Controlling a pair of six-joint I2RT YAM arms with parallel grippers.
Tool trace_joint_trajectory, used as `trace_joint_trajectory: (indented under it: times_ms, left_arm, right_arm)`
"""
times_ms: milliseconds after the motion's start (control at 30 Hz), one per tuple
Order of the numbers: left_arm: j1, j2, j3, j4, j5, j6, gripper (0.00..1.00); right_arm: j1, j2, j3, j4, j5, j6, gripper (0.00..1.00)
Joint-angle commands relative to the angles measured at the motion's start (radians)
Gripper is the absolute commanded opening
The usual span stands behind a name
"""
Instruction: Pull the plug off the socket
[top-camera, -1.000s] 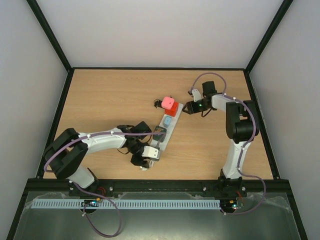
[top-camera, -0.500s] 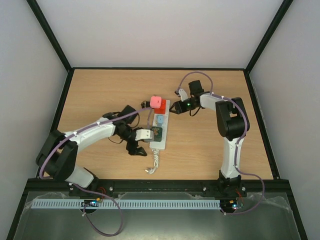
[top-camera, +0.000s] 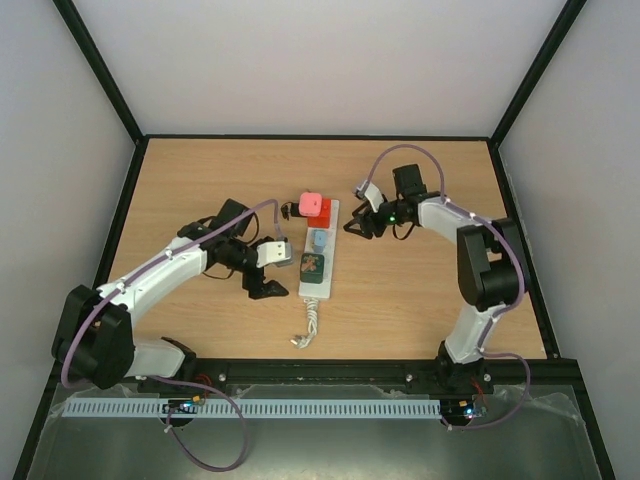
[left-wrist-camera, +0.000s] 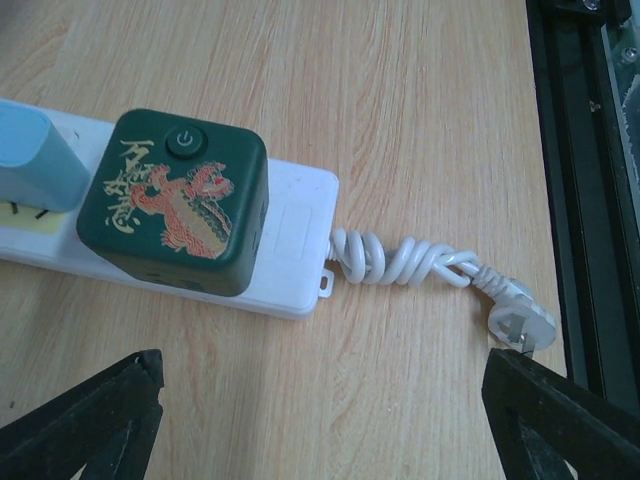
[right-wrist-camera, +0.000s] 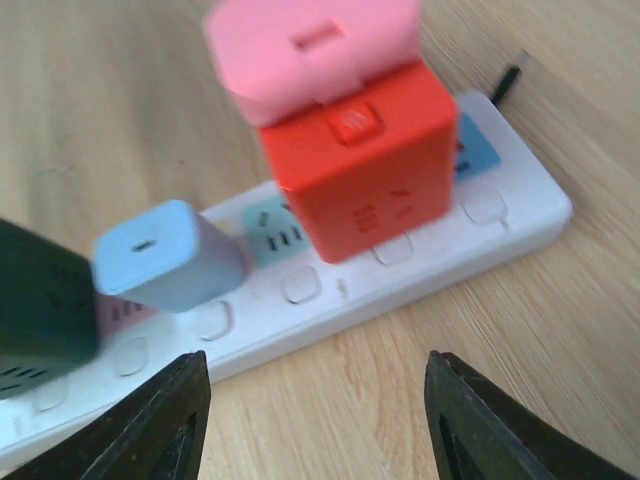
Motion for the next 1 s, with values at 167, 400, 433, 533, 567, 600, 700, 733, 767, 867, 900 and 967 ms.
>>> trace_joint_trajectory:
  times_ms: [167,400,433,533,567,600,700,733,767,867,900,967]
  left_arm:
    - [-0.018,0.011,0.006,0.134,0.044,-0.003,0.95]
    - [-0.102,0.049,-0.032,0.256,-0.066,-0.005,0.95]
    - [-0.108,0.054,-0.037,0.27,-0.074,-0.004,0.95]
    - [-0.11,0.06,-0.048,0.307,-0.082,0.003,0.95]
    - [-0.109,0.063,-0.05,0.314,-0.087,0.006,0.95]
    - [-0.11,0.065,-0.052,0.321,-0.091,0.01,0.95]
    - [-0.11,0.076,-0.058,0.35,-0.103,0.016,0.94]
    - [-0.11,0.081,-0.059,0.365,-0.109,0.014,0.93]
    - [-0.109,0.086,-0.059,0.381,-0.114,0.011,0.92]
    - [-0.111,0.098,-0.063,0.438,-0.131,-0.008,0.89]
    - [-0.112,0.104,-0.062,0.445,-0.133,-0.005,0.89]
    - [-0.114,0.12,-0.055,0.451,-0.135,0.005,0.89]
  right_arm:
    - [0.083,-0.125,-0.096,0.119,-0.079,-0.124,0.58]
    - [0.164,-0.138,-0.143,0.201,0.004,-0.136,0.57]
    - [0.172,-0.133,-0.143,0.203,0.012,-0.147,0.57]
    - [0.188,-0.122,-0.144,0.219,0.03,-0.16,0.57]
    - [0.191,-0.118,-0.143,0.226,0.032,-0.162,0.58]
    - [0.195,-0.111,-0.142,0.231,0.037,-0.165,0.58]
    - [0.203,-0.089,-0.132,0.231,0.046,-0.183,0.6]
    - [0.204,-0.08,-0.125,0.228,0.047,-0.189,0.6]
    - [0.205,-0.071,-0.12,0.224,0.045,-0.193,0.6]
    - [0.206,-0.048,-0.105,0.203,0.037,-0.211,0.59]
    - [0.207,-0.044,-0.105,0.199,0.035,-0.214,0.59]
    - [0.209,-0.037,-0.105,0.195,0.034,-0.221,0.59]
